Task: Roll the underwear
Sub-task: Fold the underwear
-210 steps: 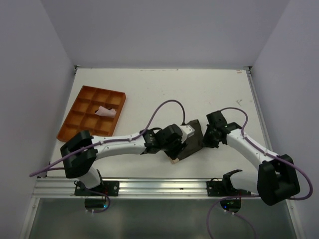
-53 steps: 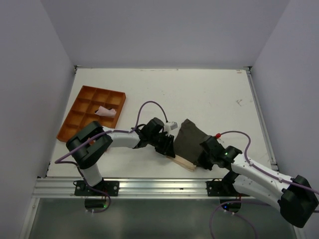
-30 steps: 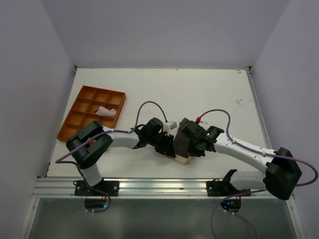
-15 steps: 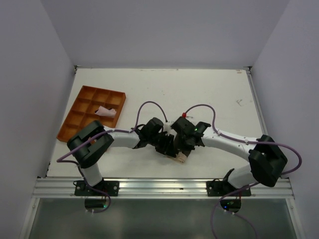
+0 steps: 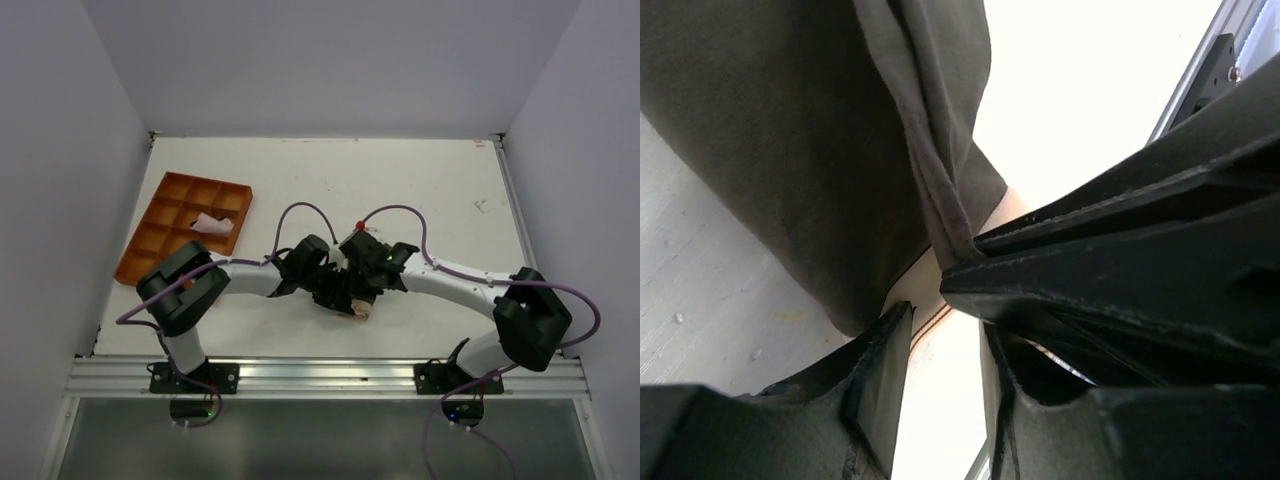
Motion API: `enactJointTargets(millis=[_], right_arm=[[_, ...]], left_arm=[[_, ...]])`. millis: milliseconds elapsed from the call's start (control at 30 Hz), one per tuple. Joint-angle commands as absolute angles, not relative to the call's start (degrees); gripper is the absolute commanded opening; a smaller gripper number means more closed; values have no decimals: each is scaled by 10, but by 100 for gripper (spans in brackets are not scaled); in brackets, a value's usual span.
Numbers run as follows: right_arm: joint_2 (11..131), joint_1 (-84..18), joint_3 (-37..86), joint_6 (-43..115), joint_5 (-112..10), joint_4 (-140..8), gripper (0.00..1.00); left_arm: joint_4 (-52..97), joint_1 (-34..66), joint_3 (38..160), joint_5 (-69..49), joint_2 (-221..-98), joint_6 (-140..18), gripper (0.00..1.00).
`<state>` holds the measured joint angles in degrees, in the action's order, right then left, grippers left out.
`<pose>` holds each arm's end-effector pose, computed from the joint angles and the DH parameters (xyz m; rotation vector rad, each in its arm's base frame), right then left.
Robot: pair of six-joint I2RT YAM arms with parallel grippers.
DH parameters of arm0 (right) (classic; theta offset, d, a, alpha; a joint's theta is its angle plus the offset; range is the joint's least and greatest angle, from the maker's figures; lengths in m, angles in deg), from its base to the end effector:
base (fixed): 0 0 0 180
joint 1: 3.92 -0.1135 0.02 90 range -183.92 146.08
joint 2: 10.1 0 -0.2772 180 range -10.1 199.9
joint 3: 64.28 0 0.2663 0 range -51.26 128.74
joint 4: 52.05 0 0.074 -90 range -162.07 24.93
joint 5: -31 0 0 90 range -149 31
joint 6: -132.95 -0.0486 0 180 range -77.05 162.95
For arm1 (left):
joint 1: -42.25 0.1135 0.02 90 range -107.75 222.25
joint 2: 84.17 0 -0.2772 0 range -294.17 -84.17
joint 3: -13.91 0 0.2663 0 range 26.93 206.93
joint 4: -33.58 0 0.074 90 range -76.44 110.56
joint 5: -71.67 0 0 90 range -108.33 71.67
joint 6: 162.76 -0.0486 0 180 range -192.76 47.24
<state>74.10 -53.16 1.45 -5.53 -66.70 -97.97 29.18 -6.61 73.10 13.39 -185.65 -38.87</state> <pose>0.1991 0.2210 0.1948 0.0236 2.7275 0.3461 0.2119 -0.2814 0.1220 0.6404 2.5838 -1.2581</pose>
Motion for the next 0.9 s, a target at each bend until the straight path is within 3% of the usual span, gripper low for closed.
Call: enactJointTargets(millis=[0, 500, 867], right_arm=[[713, -536, -3, -52, -659, -955, 0], [679, -535, -40, -56, -678, -964, 0], [680, -536, -35, -59, -680, -964, 0]], left_arm=[[241, -64, 737, 74, -1839, -408, 41], [133, -61, 737, 14, -1736, -425, 45], [139, -41, 738, -5, -1781, -445, 41]])
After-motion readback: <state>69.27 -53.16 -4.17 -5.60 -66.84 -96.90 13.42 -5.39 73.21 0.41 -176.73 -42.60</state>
